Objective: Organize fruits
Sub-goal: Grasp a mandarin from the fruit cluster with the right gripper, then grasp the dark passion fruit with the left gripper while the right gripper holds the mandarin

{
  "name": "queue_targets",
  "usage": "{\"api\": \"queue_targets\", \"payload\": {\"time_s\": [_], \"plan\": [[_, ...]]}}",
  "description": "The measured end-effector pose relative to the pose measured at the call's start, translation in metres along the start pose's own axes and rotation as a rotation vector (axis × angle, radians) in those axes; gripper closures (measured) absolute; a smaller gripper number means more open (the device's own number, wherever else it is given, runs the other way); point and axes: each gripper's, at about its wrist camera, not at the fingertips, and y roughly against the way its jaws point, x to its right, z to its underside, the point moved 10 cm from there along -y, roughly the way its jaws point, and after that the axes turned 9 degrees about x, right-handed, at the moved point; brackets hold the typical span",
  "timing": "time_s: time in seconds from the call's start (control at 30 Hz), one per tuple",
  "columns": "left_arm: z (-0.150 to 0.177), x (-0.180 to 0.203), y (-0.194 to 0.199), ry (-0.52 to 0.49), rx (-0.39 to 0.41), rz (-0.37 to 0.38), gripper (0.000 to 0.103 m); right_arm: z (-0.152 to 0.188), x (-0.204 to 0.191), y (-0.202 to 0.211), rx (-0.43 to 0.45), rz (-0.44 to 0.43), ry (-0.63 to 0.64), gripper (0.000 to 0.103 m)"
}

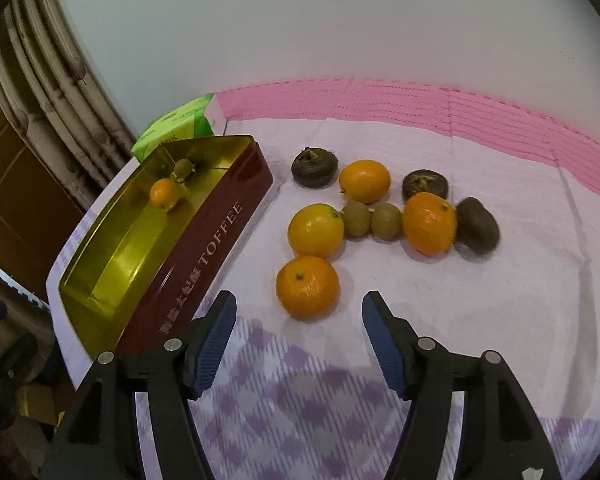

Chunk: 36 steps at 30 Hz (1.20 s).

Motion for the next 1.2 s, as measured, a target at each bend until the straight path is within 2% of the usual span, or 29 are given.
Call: {"api": "queue_targets", "payload": {"time_s": [0.1,0.13,0.17,0.2,0.27,0.33,0.4,0.53,0.63,0.7,0.8,0.97,1.2], "plan": [[0.0,0.0,0.0,-0.006,0.0,-0.003,0.011,-0.001,0.002,-0.017,-0.018,0.018,0.014,0.04],[0.0,0.0,0.0,-0.009,0.001,-0.005,0.011,0.001,0.003,-0.024,-0.032,0.023,0.023,0.047],[0.0,0.001,0.0,-0.012,0.002,-0.006,0.011,0.005,0.005,-0.03,-0.061,0.027,0.032,0.063],[0.001,0.001,-0.001,-0.015,0.003,-0.007,0.011,0.004,0.005,-0.028,-0.049,0.04,0.056,0.067],[0.001,0.003,-0.001,-0.023,0.006,-0.004,0.011,0.007,0.004,-0.021,-0.066,0.003,0.047,0.068],[0.001,0.006,0.002,-0.035,0.018,0.005,0.011,0.006,0.012,-0.001,-0.028,0.024,0.07,0.068],[-0.002,0.011,0.008,-0.053,0.048,0.008,0.011,0.008,0.035,0.022,0.0,0.053,0.05,0.068],[-0.009,0.024,0.024,-0.1,0.124,0.042,0.011,0.019,0.114,0.059,0.029,0.192,-0.014,0.068],[-0.017,0.037,0.038,-0.135,0.181,0.086,0.011,0.028,0.177,0.085,0.052,0.323,-0.047,0.068],[-0.024,0.048,0.047,-0.167,0.22,0.119,0.011,0.034,0.206,0.095,0.062,0.368,-0.072,0.068],[-0.031,0.071,0.053,-0.218,0.223,0.219,0.011,0.044,0.24,0.103,0.066,0.404,-0.123,0.068],[-0.05,0.106,0.042,-0.215,0.14,0.413,0.011,0.046,0.25,0.103,0.091,0.395,-0.142,0.068],[-0.112,0.155,0.002,-0.345,0.149,0.474,0.011,0.049,0.251,0.105,0.126,0.368,-0.157,0.067]]}}
